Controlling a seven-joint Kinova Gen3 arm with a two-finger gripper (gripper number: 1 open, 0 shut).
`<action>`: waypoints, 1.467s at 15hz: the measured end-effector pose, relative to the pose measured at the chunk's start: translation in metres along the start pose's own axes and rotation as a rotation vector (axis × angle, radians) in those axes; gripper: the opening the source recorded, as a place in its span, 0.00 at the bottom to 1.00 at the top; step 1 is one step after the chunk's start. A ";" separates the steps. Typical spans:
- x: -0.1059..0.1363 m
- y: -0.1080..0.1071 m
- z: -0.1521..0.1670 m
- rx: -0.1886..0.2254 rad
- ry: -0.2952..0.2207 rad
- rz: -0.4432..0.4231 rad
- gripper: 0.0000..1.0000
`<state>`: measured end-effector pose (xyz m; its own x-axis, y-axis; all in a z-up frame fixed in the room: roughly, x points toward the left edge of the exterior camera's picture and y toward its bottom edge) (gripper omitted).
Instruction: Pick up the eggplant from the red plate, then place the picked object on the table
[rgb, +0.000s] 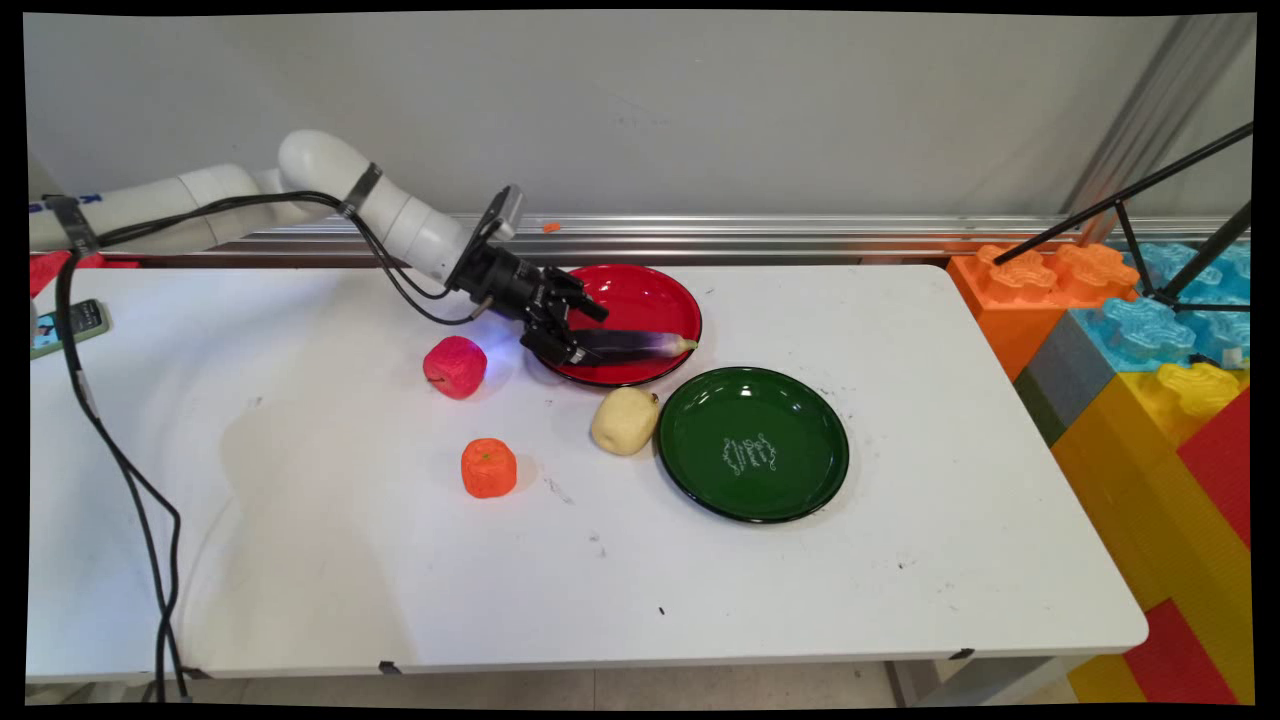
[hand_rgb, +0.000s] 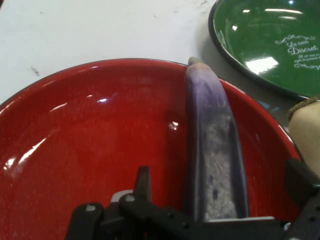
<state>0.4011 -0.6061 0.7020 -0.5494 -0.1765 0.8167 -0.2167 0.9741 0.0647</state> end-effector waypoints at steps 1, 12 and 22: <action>-0.001 -0.001 0.002 -0.001 -0.001 0.002 1.00; -0.009 -0.014 0.018 0.002 -0.021 0.030 1.00; -0.006 -0.019 0.017 -0.001 -0.013 0.034 0.00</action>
<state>0.3945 -0.6258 0.6860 -0.5667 -0.1450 0.8111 -0.1972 0.9796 0.0373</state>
